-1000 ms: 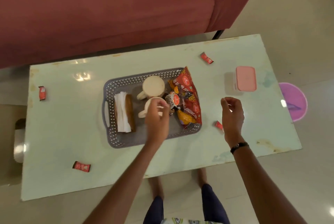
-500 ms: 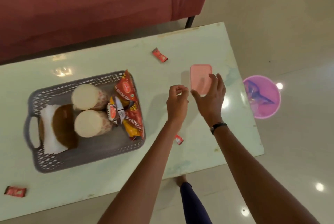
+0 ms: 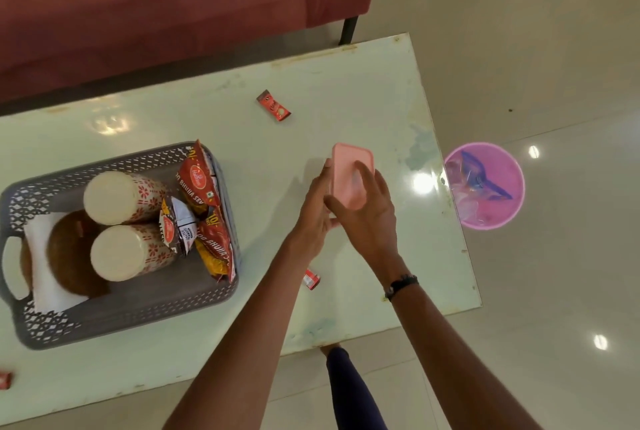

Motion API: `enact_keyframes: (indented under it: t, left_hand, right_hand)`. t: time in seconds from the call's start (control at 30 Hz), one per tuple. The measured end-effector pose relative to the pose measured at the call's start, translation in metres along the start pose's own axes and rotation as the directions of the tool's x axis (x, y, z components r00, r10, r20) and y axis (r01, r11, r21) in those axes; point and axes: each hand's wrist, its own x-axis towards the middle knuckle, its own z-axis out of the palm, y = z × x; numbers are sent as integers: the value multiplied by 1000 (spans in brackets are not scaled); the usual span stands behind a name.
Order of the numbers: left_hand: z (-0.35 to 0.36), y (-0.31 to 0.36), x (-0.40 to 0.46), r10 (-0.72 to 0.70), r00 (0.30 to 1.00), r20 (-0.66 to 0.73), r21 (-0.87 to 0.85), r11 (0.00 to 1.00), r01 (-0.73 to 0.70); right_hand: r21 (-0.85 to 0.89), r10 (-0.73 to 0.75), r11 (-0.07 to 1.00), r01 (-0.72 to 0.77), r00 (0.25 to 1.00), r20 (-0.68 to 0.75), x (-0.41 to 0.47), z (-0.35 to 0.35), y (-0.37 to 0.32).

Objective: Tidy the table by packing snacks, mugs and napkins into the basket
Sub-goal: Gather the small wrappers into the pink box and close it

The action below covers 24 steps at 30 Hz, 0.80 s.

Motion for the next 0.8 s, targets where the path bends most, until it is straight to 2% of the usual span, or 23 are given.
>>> enact_keyframes:
  t: [0.1, 0.2, 0.4, 0.53, 0.63, 0.7, 0.8]
  left_hand:
    - [-2, 1, -2, -10, 996, 88, -45, 999, 14]
    - [-7, -5, -1, 23, 993, 119, -77, 997, -14]
    - [-8, -7, -5, 135, 989, 59, -155, 980, -124]
    - [-10, -7, -7, 102, 995, 4, -129, 987, -101]
    - [-16, -10, -6, 89, 996, -25, -207, 974, -92]
    - [-23, -11, -5, 81, 997, -14, -298, 951, -81]
    - [-27, -10, -4, 90, 995, 32, -332, 940, -75]
  right_hand:
    - [36, -39, 999, 38, 999, 29, -13, -6, 0]
    - [81, -66, 995, 61, 996, 58, -17, -8, -3]
    - [160, -92, 985, 64, 980, 174, -16, -13, -6]
    - [202, -110, 977, 62, 966, 235, -13, -20, -6]
    - [300, -93, 954, 3, 954, 285, -9, -23, -5]
    - [396, -93, 917, -43, 944, 317, -6, -27, -5]
    - [494, -99, 864, -103, 925, 367, -4, -33, -3]
